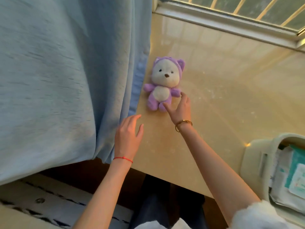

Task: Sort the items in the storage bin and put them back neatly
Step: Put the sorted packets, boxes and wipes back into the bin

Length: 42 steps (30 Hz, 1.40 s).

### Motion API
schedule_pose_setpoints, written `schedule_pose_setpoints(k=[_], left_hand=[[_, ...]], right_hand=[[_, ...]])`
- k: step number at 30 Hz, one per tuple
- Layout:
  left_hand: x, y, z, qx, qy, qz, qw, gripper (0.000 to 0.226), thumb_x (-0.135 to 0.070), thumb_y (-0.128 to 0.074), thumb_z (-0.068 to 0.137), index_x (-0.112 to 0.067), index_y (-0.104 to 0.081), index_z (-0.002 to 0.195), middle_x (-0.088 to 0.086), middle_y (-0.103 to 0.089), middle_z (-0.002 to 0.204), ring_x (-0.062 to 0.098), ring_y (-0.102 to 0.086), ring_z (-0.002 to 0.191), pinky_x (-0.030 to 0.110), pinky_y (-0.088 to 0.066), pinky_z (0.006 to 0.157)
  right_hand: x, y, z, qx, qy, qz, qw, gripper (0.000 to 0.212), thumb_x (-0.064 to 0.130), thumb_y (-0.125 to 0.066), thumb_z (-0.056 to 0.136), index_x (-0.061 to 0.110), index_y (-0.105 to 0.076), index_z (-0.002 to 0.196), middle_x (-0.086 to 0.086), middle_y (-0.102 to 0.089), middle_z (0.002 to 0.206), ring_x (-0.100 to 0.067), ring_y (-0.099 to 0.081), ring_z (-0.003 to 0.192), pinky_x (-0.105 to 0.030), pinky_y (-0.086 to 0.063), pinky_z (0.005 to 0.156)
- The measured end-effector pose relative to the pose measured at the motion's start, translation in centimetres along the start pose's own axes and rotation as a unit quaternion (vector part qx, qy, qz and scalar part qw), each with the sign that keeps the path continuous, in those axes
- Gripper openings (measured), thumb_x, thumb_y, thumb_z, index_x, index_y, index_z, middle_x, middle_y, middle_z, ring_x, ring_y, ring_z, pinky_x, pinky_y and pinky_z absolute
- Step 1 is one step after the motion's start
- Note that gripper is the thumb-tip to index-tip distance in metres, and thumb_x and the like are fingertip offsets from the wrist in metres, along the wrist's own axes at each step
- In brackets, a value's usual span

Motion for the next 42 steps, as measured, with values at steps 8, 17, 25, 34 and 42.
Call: schedule_pose_setpoints(k=[8,17,25,34,42], left_hand=[[2.3,-1.7,0.8,0.037,0.018,-0.031,0.999,0.031,-0.014,-0.062,0.087,-0.013,-0.061,0.118,0.004,-0.066,0.111,0.018,-0.060,0.107,0.036,-0.050,0.093],[0.4,-2.1,1.0,0.044,0.004,-0.031,0.999,0.030,-0.012,-0.061,0.087,-0.014,-0.062,0.117,0.004,-0.066,0.110,0.020,-0.061,0.104,0.037,-0.050,0.089],[-6.9,-2.7,-1.1,0.047,-0.042,-0.024,0.998,0.028,-0.011,-0.061,0.087,-0.013,-0.063,0.115,0.003,-0.066,0.108,0.021,-0.061,0.101,0.037,-0.050,0.087],[-22.5,-7.9,-9.4,0.062,-0.084,-0.058,0.993,0.028,-0.012,-0.061,0.087,-0.015,-0.064,0.114,0.000,-0.067,0.108,0.019,-0.062,0.102,0.034,-0.050,0.090],[-34.6,-15.1,-17.5,0.089,-0.106,-0.086,0.987,0.029,-0.014,-0.058,0.089,-0.018,-0.062,0.117,-0.002,-0.066,0.110,0.014,-0.060,0.103,0.024,-0.046,0.088]], right_hand=[[-1.5,-3.5,4.3,-0.022,-0.078,0.072,0.994,0.098,0.025,-0.084,0.063,0.006,-0.026,0.140,-0.013,-0.045,0.133,-0.028,-0.048,0.119,-0.027,-0.037,0.095],[-3.1,0.9,0.7,-0.029,-0.097,0.162,0.982,0.064,0.014,-0.080,0.066,0.015,-0.040,0.116,-0.011,-0.059,0.109,-0.026,-0.063,0.087,-0.038,-0.056,0.069],[-6.9,12.9,-9.0,-0.091,-0.115,0.245,0.958,0.061,0.010,-0.080,0.071,0.018,-0.040,0.116,-0.002,-0.062,0.105,-0.015,-0.062,0.071,-0.026,-0.052,0.058],[-16.9,30.3,-21.9,-0.153,-0.112,0.256,0.948,0.064,0.016,-0.080,0.069,0.018,-0.043,0.120,0.006,-0.062,0.108,-0.012,-0.068,0.089,-0.025,-0.056,0.071],[-30.4,40.3,-27.9,-0.196,-0.177,0.214,0.940,0.064,0.017,-0.083,0.067,0.020,-0.043,0.116,0.007,-0.059,0.101,-0.016,-0.064,0.091,-0.039,-0.054,0.083]])
Point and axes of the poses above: each hand's wrist, its own z-axis towards the middle knuckle, its own y-axis out of the back of the hand, x = y × z, the point moved 10 cm from there along z, towards the middle knuckle
